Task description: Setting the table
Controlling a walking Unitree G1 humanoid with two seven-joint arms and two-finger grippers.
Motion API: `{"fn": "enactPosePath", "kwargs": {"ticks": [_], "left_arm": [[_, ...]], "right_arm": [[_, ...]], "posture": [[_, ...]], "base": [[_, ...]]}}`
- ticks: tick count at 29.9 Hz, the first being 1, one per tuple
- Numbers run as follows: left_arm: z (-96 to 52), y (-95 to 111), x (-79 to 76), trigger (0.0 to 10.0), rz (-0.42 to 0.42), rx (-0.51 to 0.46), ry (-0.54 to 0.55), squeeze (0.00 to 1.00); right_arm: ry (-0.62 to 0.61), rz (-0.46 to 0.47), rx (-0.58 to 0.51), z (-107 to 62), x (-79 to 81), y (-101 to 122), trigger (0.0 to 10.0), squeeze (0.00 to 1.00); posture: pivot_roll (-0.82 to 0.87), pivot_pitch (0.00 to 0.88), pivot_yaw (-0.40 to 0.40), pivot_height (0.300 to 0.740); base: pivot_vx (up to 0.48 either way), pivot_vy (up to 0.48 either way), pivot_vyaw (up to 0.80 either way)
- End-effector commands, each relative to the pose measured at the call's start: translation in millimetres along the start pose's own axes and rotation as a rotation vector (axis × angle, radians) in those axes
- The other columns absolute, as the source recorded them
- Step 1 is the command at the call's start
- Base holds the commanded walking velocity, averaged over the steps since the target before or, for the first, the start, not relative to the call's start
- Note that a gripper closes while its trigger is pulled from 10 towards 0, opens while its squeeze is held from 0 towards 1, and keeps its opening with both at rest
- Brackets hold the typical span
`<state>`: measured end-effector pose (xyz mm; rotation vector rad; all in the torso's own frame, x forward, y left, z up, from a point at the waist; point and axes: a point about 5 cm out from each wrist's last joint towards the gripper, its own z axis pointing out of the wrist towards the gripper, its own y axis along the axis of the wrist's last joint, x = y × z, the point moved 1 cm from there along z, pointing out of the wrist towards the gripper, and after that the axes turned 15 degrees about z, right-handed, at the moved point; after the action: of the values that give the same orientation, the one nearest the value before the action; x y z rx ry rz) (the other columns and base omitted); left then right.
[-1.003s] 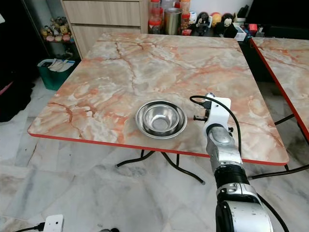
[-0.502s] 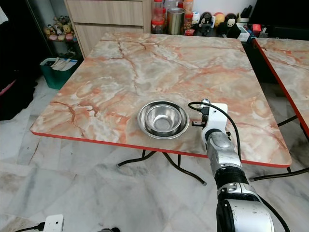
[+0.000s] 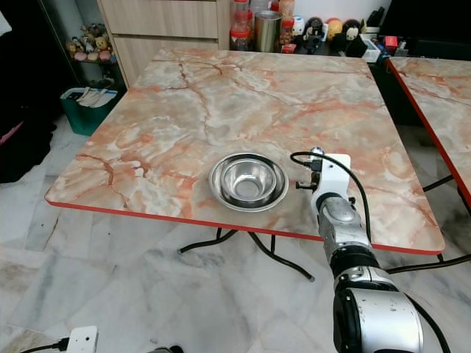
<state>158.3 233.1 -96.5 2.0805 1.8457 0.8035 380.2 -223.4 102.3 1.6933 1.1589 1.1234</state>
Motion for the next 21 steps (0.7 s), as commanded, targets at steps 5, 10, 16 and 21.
{"fn": "enactPosePath", "kwargs": {"ticks": [5, 10, 16, 21], "left_arm": [[-0.7, -5, 2.1, 10.0, 0.036, 0.027, 0.001, 0.0], [-0.7, -5, 1.9, 10.0, 0.038, 0.028, 0.001, 0.0], [-0.7, -5, 1.5, 10.0, 0.04, 0.029, 0.001, 0.0], [-0.7, -5, 1.1, 10.0, 0.043, 0.031, 0.0, 0.0]], "right_arm": [[0.032, 0.019, -0.012, 2.3, 7.5, 5, 10.0, 0.0], [0.045, 0.011, -0.004, 2.9, 11.7, 4, 10.0, 0.0], [0.053, 0.01, 0.001, 3.6, 14.9, 4, 10.0, 0.0], [0.045, 0.004, 0.016, 3.1, 12.5, 0, 10.0, 0.0]], "posture": [[0.03, 0.124, 0.011, 0.736], [0.03, 0.125, 0.009, 0.736], [0.03, 0.127, 0.006, 0.736], [0.03, 0.13, 0.005, 0.736]], "base": [[0.0, 0.0, 0.0], [0.0, 0.0, 0.0], [0.0, 0.0, 0.0], [0.0, 0.0, 0.0]]}}
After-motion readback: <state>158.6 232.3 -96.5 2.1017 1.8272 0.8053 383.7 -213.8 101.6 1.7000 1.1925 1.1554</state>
